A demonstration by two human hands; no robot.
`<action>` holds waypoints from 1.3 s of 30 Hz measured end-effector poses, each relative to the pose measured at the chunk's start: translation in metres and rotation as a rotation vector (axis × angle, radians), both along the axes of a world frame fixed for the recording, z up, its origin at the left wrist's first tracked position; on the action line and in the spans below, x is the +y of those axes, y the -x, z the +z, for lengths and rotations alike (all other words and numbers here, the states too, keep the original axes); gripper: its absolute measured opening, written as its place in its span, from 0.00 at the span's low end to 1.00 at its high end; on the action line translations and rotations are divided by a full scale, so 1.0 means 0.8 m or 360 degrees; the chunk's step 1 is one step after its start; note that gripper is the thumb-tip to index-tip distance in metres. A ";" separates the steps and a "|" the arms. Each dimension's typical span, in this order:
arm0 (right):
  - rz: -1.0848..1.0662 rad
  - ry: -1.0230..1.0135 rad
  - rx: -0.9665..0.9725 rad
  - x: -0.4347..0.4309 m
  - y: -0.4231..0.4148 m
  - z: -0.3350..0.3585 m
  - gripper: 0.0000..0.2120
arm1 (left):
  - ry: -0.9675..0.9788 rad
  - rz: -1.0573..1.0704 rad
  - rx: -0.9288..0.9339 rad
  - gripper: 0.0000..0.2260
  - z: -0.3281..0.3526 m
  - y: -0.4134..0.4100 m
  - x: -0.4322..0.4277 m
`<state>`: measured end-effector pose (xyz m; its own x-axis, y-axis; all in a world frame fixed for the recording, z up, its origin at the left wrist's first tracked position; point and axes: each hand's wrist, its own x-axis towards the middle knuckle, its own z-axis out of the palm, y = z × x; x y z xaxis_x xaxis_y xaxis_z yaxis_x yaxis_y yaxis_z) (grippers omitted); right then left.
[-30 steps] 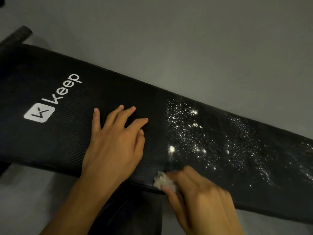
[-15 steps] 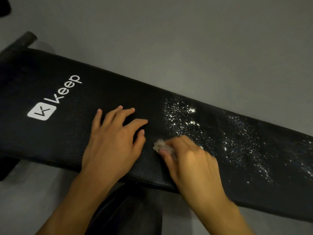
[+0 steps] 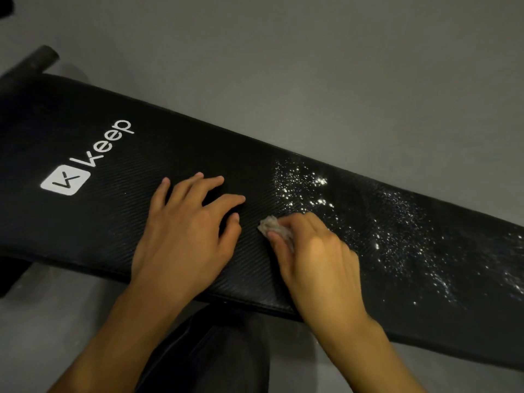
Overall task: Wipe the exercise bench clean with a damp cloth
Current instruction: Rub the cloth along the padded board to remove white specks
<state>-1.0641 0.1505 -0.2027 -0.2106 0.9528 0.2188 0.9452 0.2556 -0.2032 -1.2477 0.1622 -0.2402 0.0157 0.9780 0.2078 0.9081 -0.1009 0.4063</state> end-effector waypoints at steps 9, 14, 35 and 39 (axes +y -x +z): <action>0.0123 0.0252 0.0037 -0.018 -0.017 0.013 0.10 | -0.0018 0.0004 -0.0011 0.22 -0.003 0.001 0.001; -0.0020 0.0124 -0.0002 0.023 0.000 0.005 0.13 | 0.0015 -0.0017 -0.0021 0.24 0.000 0.004 0.001; 0.0008 0.0134 0.0070 0.021 -0.010 0.003 0.12 | 0.0032 0.0000 -0.0030 0.23 0.001 0.003 0.000; 0.0019 0.0107 0.0064 0.026 -0.001 0.002 0.13 | 0.0047 -0.0005 -0.0037 0.24 0.003 0.003 0.000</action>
<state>-1.0636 0.1714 -0.2008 -0.2143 0.9631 0.1630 0.9330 0.2512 -0.2577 -1.2501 0.1620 -0.2379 0.0145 0.9837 0.1793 0.8980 -0.0917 0.4303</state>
